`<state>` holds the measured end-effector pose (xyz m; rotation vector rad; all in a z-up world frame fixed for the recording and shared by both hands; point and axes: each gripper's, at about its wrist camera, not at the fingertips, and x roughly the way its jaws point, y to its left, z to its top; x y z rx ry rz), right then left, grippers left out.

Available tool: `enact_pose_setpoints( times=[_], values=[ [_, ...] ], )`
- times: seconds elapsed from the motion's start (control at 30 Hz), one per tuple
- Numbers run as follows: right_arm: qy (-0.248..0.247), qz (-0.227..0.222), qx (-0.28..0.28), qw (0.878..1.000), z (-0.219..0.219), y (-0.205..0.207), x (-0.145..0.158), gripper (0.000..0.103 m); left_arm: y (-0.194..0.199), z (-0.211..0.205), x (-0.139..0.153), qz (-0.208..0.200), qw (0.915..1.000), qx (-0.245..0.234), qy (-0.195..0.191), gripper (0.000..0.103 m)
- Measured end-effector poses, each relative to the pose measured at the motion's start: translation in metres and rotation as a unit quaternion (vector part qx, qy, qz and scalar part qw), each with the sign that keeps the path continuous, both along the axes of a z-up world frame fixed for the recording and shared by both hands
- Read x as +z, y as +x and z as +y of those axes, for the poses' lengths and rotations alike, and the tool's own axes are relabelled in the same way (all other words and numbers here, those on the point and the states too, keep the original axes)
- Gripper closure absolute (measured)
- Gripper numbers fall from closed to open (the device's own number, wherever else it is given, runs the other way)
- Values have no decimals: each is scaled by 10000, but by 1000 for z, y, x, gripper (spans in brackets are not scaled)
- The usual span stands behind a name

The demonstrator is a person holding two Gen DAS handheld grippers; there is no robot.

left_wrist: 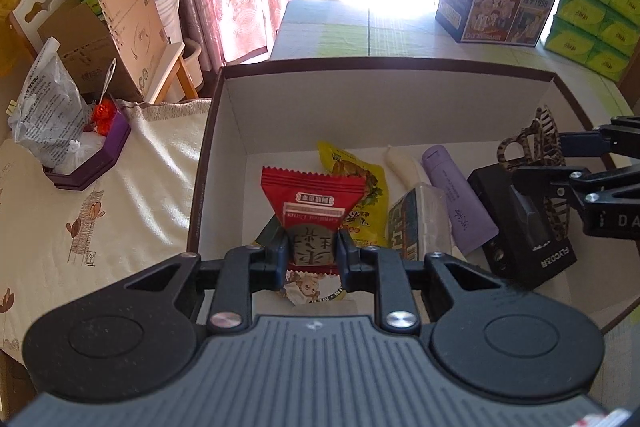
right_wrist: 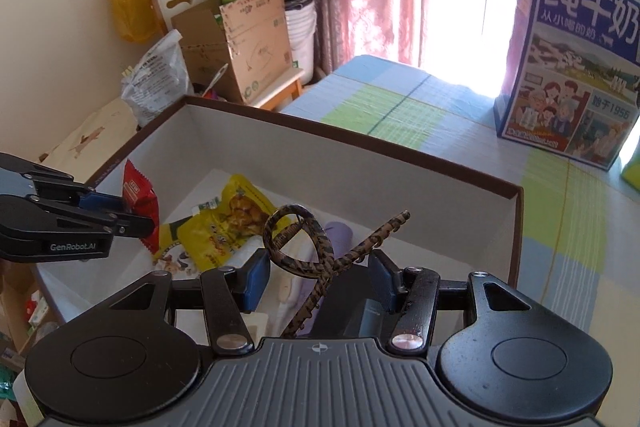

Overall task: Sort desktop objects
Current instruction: 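Lower both tools into the box and open the left tool to drop the packet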

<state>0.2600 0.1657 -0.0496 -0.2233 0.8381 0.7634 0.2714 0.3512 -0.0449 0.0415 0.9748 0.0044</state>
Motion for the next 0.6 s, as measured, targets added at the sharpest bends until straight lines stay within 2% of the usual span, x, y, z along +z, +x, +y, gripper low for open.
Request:
enact_pose_setpoints(
  times=[0.6],
  values=[
    [-41, 174, 41, 9998, -2, 6, -9, 52, 29, -5, -28, 445, 9989, -43, 156, 81]
  ],
)
